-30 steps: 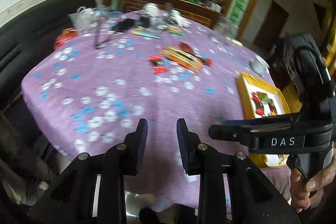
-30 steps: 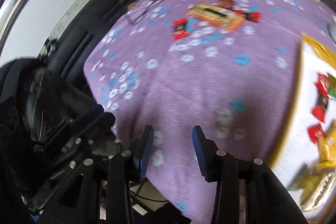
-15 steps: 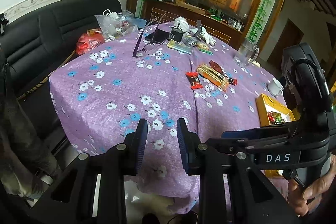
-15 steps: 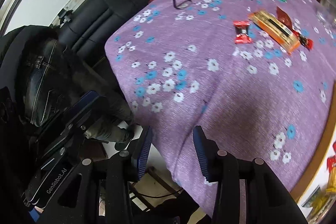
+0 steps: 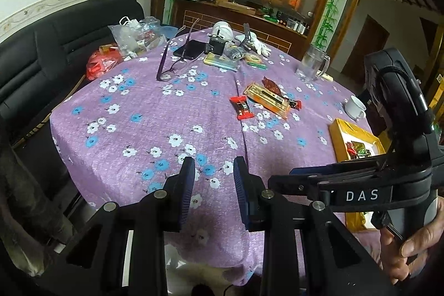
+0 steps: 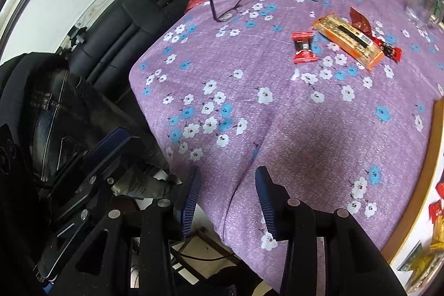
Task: Organize snacks
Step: 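Move both open grippers back toward the remaining snacks on the tablecloth, then grasp the beige cracker pack with the right gripper while the left gripper grasps a red candy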
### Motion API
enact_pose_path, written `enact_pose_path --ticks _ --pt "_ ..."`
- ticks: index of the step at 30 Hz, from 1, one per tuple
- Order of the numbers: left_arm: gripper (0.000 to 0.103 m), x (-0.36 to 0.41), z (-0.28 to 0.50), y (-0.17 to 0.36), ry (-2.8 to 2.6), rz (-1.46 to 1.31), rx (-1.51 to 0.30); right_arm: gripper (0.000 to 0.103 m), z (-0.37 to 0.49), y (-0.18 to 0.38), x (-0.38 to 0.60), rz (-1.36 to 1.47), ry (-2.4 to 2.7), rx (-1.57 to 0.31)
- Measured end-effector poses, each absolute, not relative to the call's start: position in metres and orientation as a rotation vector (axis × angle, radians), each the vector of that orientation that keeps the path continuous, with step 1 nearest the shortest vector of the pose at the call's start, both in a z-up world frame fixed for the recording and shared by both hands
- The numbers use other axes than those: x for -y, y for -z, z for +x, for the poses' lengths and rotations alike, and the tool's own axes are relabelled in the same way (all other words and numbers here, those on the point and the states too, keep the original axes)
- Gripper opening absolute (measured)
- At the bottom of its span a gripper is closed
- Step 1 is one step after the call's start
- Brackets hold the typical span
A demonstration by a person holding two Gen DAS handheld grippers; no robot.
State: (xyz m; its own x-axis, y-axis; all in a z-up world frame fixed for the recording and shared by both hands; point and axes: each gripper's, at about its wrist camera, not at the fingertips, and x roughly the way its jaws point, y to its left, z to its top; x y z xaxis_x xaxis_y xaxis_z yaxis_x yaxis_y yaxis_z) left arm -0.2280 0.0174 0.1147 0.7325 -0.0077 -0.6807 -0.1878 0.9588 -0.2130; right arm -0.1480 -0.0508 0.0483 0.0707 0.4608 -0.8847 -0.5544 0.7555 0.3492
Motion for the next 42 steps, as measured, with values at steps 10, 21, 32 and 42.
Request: enact_pose_path --ticks 10,21,32,42 --pt "0.026 -0.013 -0.216 -0.109 -0.077 -0.301 -0.761 0.048 -0.14 -0.046 0.061 -0.076 -0.728 -1.306" --pt "0.026 0.018 -0.187 -0.101 -0.089 -0.26 -0.847 0.049 -0.093 -0.039 0.1 0.028 -0.732 -1.306" --pt "0.026 0.014 -0.154 -0.082 -0.065 -0.387 -0.965 0.06 -0.021 -0.044 0.132 -0.001 -0.772 -1.242" --pt "0.026 -0.024 -0.081 -0.065 0.045 -0.38 -0.989 0.07 0.105 -0.004 0.101 -0.02 -0.713 -1.292"
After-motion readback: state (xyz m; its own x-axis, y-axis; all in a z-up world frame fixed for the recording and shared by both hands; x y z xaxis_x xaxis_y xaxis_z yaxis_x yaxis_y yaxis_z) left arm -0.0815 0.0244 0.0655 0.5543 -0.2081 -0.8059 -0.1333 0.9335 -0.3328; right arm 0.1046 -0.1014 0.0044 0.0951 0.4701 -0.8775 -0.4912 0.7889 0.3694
